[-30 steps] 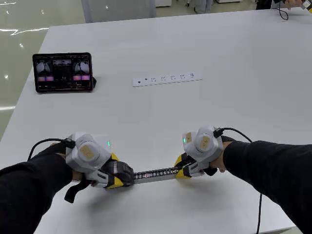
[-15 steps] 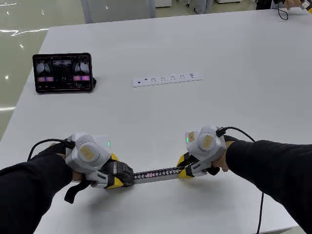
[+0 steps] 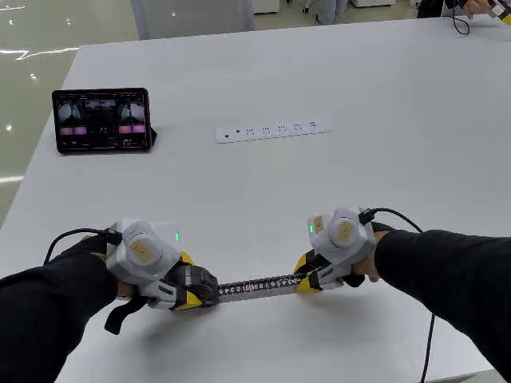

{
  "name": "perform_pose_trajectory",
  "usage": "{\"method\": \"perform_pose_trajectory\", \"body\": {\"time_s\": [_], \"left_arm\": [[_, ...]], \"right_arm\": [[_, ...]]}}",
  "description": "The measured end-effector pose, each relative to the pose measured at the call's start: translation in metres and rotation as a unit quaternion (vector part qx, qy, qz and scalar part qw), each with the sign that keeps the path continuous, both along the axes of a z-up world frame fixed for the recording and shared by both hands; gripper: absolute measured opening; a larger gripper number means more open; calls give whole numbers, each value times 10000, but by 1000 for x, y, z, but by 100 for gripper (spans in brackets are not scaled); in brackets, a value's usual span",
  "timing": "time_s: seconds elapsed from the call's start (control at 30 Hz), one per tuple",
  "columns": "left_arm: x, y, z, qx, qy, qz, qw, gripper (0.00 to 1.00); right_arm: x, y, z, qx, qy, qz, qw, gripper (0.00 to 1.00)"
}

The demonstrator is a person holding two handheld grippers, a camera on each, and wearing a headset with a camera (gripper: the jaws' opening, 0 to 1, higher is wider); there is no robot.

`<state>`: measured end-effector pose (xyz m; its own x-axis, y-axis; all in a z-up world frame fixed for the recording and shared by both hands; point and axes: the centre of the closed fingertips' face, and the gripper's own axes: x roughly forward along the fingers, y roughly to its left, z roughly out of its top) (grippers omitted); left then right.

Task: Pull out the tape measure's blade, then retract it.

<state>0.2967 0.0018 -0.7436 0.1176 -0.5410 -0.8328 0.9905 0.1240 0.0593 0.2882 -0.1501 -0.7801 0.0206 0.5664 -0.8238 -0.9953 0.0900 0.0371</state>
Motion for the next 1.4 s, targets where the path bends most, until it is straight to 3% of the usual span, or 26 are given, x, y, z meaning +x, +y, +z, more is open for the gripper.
{"method": "perform_pose_trajectory", "body": {"time_s": [1.4], "left_arm": [[1,0,0,-10,-14,80,10000,31]], "right_arm": [[1,-29,3,-103,56,-35,9999,10]]}}
